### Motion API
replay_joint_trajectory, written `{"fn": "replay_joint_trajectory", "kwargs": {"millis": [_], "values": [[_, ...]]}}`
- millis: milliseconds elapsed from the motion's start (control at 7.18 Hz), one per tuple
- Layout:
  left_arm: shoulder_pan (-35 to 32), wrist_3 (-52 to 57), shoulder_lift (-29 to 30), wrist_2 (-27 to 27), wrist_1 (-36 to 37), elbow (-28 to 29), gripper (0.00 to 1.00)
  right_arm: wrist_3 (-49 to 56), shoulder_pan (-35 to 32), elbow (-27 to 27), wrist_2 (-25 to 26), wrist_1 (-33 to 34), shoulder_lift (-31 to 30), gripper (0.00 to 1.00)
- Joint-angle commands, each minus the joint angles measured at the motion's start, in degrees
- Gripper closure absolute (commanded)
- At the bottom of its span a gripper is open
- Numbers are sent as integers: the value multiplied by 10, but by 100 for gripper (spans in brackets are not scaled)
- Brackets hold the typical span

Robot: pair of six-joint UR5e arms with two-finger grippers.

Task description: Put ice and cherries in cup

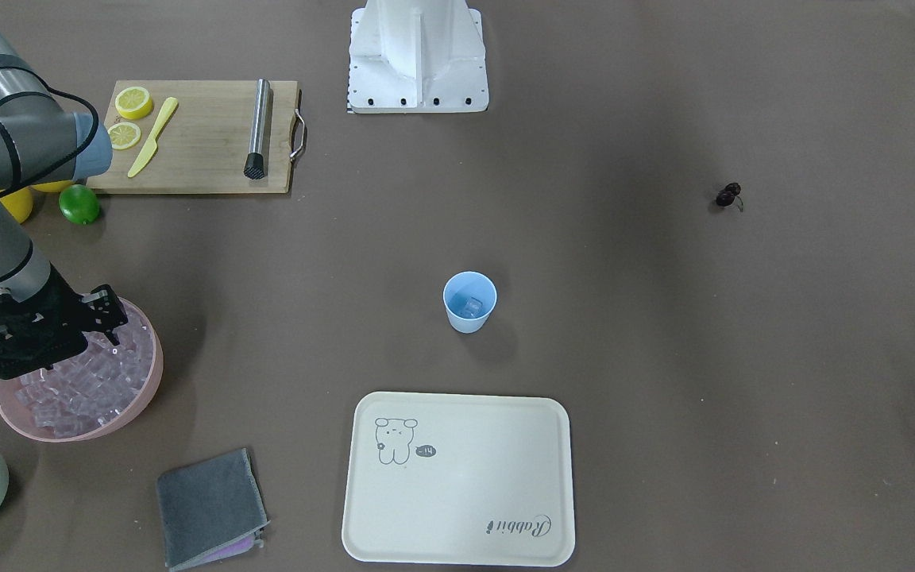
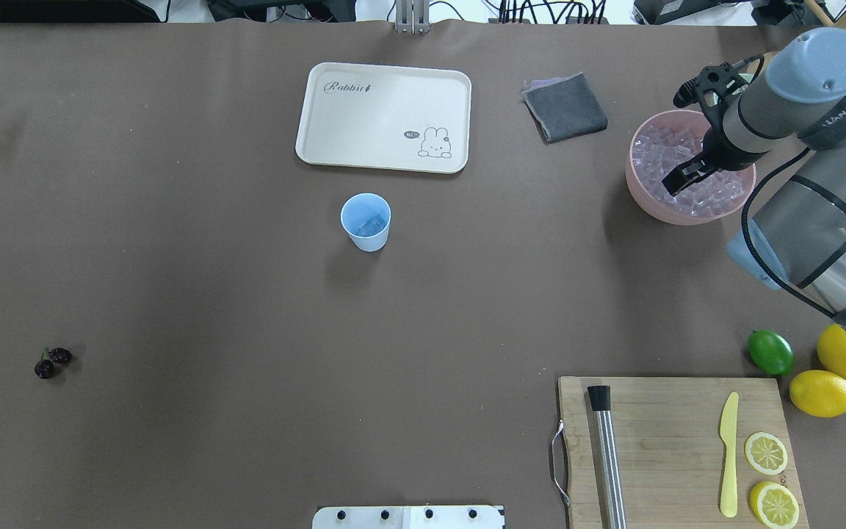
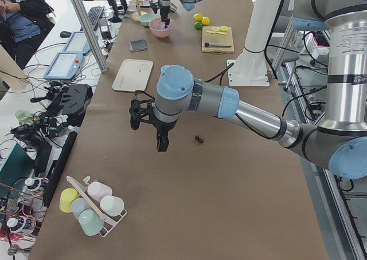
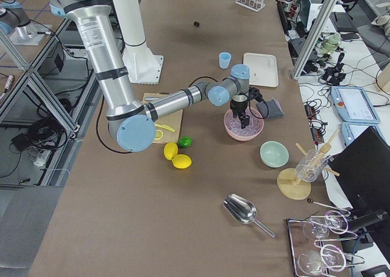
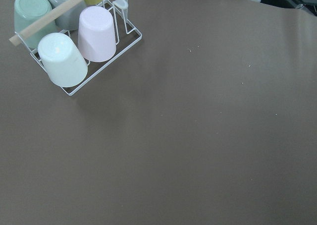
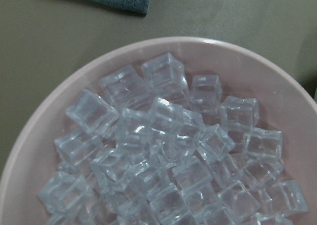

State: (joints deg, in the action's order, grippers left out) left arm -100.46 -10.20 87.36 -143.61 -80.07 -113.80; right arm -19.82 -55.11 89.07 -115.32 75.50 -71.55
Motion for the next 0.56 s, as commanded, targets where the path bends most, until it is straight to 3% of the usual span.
{"fn": "replay_joint_trajectory", "kwargs": {"millis": [0, 418], "values": [[0, 0, 0, 0, 0, 0, 2, -4, 2, 5, 0, -14, -3, 3], [0, 0, -1, 0, 0, 2, 2, 26, -22, 34, 3, 13, -17, 6]]}}
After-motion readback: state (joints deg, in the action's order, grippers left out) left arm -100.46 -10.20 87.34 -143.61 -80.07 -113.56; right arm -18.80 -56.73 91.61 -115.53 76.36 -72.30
